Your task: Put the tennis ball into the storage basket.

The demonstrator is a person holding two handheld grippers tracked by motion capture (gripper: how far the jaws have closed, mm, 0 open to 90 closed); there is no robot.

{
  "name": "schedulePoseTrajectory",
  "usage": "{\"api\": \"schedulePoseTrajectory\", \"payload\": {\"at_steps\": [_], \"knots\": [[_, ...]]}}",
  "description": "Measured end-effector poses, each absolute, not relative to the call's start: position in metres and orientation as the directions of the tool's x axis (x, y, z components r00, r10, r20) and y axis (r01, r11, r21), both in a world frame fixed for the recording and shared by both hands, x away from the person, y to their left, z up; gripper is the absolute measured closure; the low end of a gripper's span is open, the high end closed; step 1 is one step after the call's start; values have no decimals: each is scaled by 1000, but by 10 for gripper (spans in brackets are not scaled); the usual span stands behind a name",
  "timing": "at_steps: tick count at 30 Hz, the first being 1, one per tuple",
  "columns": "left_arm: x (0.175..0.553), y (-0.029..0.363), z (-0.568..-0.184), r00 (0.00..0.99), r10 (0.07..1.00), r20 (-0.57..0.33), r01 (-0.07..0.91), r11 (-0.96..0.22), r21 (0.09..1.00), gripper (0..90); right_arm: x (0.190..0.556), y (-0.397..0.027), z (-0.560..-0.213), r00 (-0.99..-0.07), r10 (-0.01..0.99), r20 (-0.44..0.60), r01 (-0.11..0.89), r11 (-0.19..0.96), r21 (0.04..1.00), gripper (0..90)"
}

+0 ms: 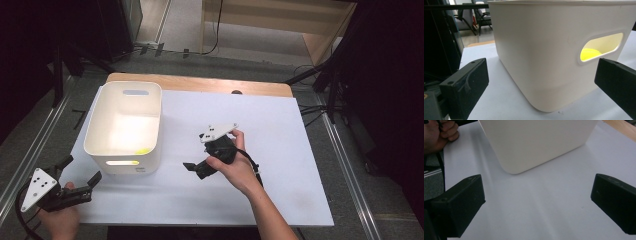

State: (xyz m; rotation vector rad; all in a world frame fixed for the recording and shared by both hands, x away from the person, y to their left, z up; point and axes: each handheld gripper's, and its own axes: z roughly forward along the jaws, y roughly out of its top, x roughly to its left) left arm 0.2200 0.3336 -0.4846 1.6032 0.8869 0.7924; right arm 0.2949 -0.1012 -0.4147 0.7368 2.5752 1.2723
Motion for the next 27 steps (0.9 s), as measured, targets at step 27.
{"api": "schedulePoseTrajectory", "payload": {"at_steps": [27], "knots": [[220, 332, -485, 496, 867, 56, 146, -146, 978, 0, 276, -172, -442, -788, 607, 100, 412, 399, 819, 0]]}}
